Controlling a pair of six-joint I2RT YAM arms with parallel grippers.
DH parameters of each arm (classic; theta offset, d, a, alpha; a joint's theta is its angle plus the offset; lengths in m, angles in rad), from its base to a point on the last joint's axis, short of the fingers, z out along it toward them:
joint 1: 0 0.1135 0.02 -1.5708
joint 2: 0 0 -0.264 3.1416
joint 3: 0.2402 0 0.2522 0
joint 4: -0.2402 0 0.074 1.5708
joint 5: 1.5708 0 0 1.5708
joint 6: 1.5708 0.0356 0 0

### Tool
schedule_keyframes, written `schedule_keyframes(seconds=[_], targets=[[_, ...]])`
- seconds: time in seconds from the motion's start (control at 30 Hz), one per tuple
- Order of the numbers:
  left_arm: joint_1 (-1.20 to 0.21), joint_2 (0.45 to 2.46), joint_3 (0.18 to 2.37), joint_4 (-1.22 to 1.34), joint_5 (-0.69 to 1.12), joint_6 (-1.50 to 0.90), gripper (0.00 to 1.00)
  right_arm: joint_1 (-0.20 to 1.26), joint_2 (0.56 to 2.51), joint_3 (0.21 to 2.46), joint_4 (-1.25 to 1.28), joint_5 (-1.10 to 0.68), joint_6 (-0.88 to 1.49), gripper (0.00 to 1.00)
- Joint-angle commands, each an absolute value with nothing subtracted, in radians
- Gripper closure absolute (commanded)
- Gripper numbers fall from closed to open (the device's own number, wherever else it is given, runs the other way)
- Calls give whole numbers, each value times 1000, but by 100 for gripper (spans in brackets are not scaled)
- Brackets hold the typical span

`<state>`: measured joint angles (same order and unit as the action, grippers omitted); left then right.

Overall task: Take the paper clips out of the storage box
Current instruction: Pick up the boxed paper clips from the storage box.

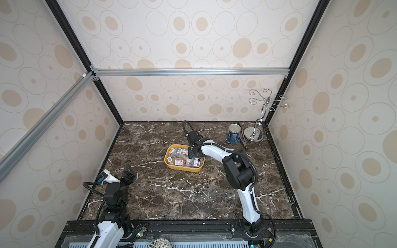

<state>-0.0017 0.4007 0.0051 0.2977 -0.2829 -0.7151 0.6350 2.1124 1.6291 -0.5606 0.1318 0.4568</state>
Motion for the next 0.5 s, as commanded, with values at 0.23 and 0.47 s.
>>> schedule_keyframes(seconds=[0.23, 0.47], targets=[[-3, 390, -1, 287, -305, -737, 3, 631, 2024, 1586, -636, 143, 466, 34], [-4, 390, -1, 287, -305, -737, 3, 631, 1910, 1496, -578, 157, 472, 35]])
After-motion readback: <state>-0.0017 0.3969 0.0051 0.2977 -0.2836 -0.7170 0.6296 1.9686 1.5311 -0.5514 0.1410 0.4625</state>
